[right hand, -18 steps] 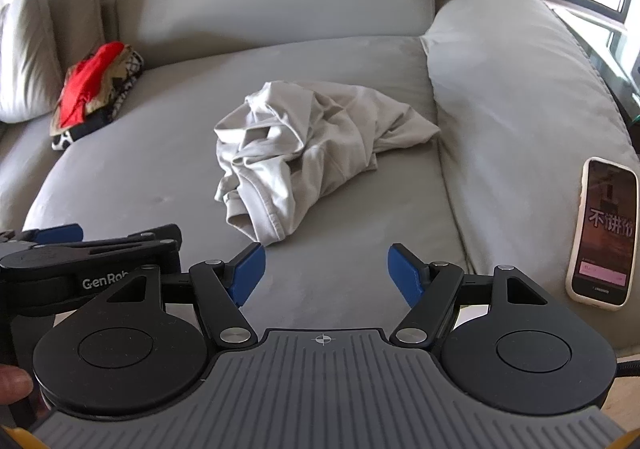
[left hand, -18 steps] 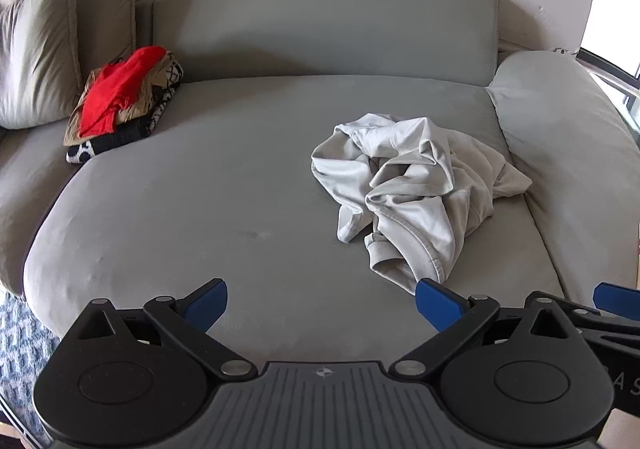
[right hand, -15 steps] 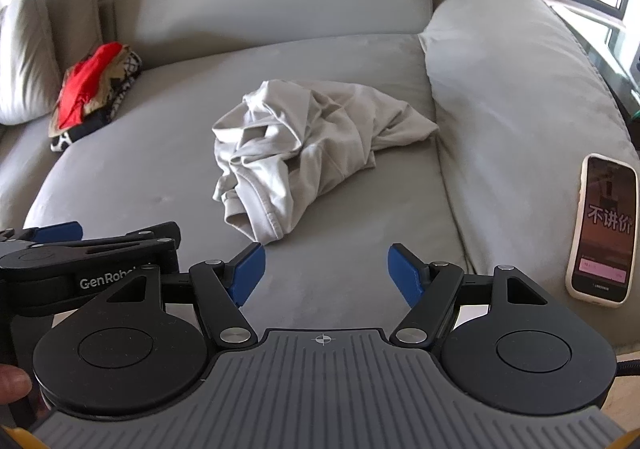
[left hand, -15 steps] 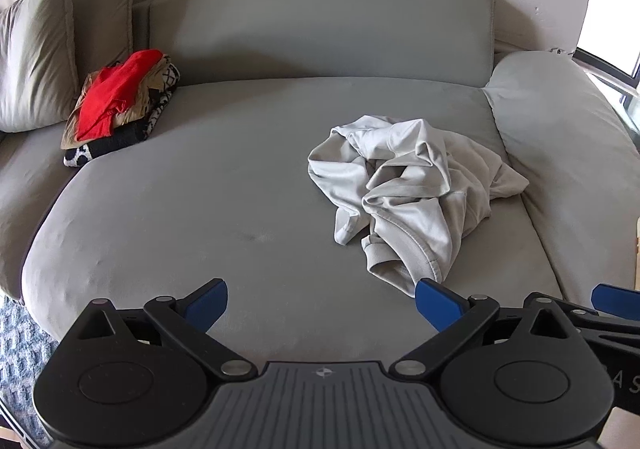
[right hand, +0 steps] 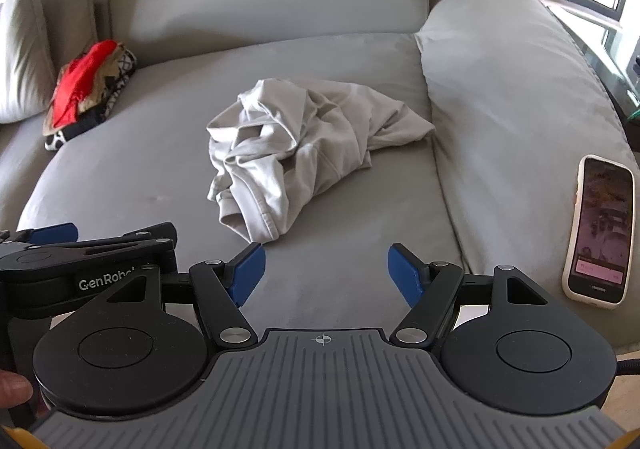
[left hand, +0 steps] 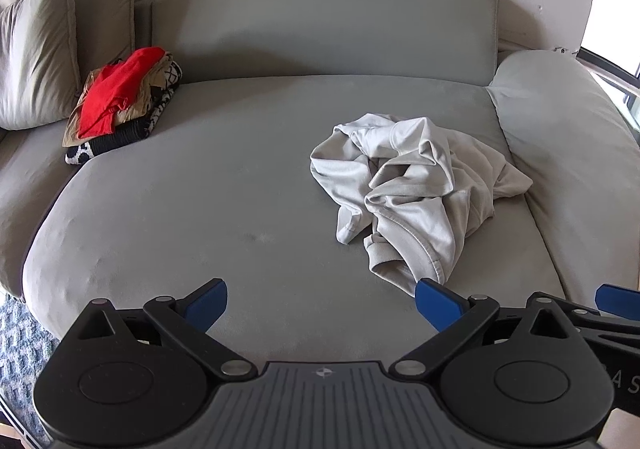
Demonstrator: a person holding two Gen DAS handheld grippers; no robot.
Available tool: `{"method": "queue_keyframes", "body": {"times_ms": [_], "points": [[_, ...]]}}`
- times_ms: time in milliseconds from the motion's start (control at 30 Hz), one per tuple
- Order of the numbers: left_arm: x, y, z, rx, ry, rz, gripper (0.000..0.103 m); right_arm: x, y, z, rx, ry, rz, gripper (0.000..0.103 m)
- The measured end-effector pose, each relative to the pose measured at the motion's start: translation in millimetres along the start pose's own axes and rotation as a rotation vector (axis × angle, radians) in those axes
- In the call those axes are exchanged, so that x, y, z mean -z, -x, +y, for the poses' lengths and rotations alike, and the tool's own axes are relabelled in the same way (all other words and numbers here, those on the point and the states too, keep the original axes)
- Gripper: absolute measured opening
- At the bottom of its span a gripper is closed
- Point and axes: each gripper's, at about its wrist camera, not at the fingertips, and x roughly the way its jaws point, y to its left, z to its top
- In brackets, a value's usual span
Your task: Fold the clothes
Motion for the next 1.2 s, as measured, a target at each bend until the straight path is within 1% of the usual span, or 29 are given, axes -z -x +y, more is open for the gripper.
{"method": "queue_keyframes", "body": {"times_ms": [233,1200], "points": [[0.9,-4.6,0.1,0.001,0.008,0.013,0.1,1.5,-6.0,0.0,0.001,-0.008,0.013,0.074],[2.5,-3.6,-0.1,-0.001,0.011,0.013,0.099,3.5,-5.1,-0.3,0.0,-0.021,0.014,0.074]]}}
